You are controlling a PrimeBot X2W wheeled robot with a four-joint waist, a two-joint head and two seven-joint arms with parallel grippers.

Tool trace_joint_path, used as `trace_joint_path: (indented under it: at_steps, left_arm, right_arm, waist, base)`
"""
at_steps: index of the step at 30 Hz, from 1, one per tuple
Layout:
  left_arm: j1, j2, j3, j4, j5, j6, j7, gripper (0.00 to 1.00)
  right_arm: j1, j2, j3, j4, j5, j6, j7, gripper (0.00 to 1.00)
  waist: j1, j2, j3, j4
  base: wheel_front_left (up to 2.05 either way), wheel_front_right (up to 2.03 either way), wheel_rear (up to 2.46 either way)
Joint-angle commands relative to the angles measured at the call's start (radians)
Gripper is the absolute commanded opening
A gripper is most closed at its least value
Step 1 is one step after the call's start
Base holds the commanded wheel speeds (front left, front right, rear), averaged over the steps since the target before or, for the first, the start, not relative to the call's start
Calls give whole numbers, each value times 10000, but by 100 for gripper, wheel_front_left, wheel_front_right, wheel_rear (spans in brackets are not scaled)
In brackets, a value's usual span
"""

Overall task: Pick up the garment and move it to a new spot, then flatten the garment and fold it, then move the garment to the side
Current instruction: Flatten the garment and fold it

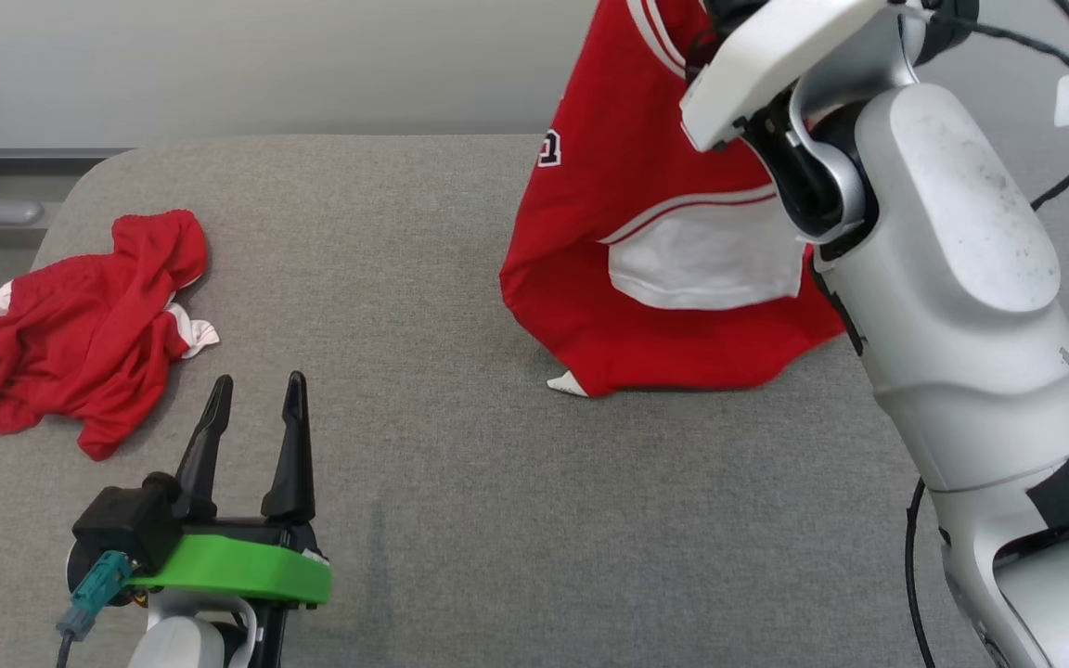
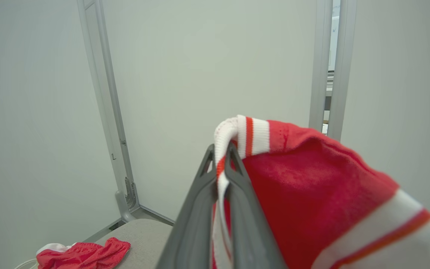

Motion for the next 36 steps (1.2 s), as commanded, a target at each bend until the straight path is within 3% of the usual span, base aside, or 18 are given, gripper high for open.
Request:
trace_joint_path:
  at_steps: [1,7,15,20,24,33,36]
  left_arm:
    - [83,55,59,-42,-98,-20,-2,100]
    - [143,-1,262,-143,-74,-20,-2,100]
    - [-141,-66,176,-248,-39,-20,0,100]
    - [-285,-76,137,-241,-67,-20,0,100]
    - [-285,-78,208,-239,-81,-20,0,100]
    - [-306,-66,379,-258,-46,-20,1,100]
    - [-370,-78,361,-292,-27,-20,0,100]
  right_arm:
    - [-277,33,188,-296,301,-2,-86,0]
    - [-388,66,-386,-925,1881,-3,-444,0]
    - [1432,-721,-2473,285,605,-2,838,0]
    - [2798,-948,-3284,-81,-162,-2,1195,0]
    - [3815,-862,-3478,-1275,-452,-2,1529,0]
    - [5625,-308,-3413,-5993,-456,-2,2869,0]
    - [5920,-199,-3577,-6895,-595,-2,3335,0]
  waist:
    - [0,0,16,-18]
    - [0,0,166,-246]
    - [0,0,564,-428]
    - [0,0,770,-476]
    - [0,0,836,-543]
    - [0,0,840,-847]
    - [0,0,925,-897]
  base:
    - [0,0,0]
    - [0,0,0]
    - [0,0,0]
    - [0,0,0]
    - [0,0,0]
    - [0,0,0]
    - [0,0,0]
